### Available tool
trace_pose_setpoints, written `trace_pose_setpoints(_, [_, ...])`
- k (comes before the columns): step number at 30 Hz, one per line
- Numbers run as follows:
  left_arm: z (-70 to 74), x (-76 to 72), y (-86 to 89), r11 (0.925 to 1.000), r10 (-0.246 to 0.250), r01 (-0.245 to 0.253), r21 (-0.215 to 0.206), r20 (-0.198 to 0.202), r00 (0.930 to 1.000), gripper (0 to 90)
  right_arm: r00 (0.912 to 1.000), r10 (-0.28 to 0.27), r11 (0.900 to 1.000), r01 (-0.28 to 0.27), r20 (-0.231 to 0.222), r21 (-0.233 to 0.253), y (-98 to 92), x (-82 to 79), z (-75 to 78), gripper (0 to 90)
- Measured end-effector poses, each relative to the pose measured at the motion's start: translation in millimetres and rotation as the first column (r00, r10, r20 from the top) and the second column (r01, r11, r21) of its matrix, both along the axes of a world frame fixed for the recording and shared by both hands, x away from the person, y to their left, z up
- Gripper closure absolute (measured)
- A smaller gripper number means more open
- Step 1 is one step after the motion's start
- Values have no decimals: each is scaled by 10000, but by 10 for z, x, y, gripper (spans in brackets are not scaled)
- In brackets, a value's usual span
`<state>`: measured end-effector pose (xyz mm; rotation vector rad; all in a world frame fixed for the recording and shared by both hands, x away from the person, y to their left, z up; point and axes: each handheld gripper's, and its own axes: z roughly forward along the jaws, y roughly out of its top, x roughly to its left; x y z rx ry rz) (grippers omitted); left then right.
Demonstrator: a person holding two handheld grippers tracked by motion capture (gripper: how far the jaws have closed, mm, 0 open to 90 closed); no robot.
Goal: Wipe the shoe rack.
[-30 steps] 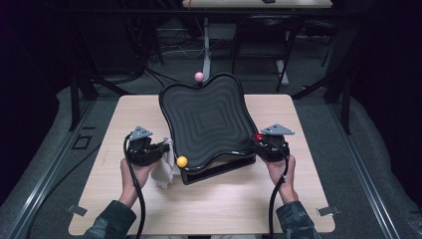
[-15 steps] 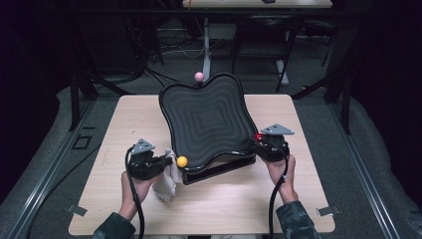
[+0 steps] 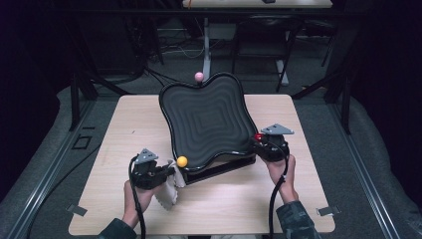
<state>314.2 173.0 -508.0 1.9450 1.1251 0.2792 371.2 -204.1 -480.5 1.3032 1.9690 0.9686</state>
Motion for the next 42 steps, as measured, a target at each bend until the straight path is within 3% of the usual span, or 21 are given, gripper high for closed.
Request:
trace_pose_setpoints(7, [-211, 23, -125, 9984, -260, 284, 490, -476, 9985, 824, 10000, -1, 10000, 1, 0, -85, 3, 1, 2, 599])
trace_pose_setpoints(13, [-329, 17, -145, 9987, -68, 96, 496, -567, 9984, 825, 10000, -39, 10000, 39, 19, -76, -1, 7, -1, 599])
trace_pose_setpoints(18, [-489, 85, -162, 9974, -68, 147, 709, -1098, 9939, 826, 10000, -57, 9999, 57, 14, -90, 1, 6, 0, 599])
trace_pose_setpoints(22, [-550, 139, -128, 9986, -29, 104, 519, -1427, 9898, 824, 10000, -51, 9999, 51, 11, -105, 2, 6, 0, 599])
trace_pose_setpoints(26, [-481, 135, -84, 9988, 38, 26, 495, -1291, 9916, 814, 10000, 21, 9999, -20, 15, -107, -6, 11, 0, 599])
trace_pose_setpoints(32, [-261, 99, 57, 9989, 214, -186, 426, -661, 9976, 815, 9999, 129, 9998, -129, -13, -181, -25, 35, 4, 599])
trace_pose_setpoints(34, [-166, 73, 85, 9969, 160, -143, 773, -209, 9997, 818, 9999, 151, 9995, -152, -14, -266, -34, 53, 9, 598])
trace_pose_setpoints(39, [-8, -7, 262, 9936, 155, -178, 1117, 209, 9997, 820, 10000, 14, 9990, -18, -91, -438, -53, 123, 22, 598])
trace_pose_setpoints(42, [37, 3, 382, 9948, 511, -529, 876, 235, 9984, 818, 9999, -122, 9976, 114, -115, -681, -44, 154, 27, 590])
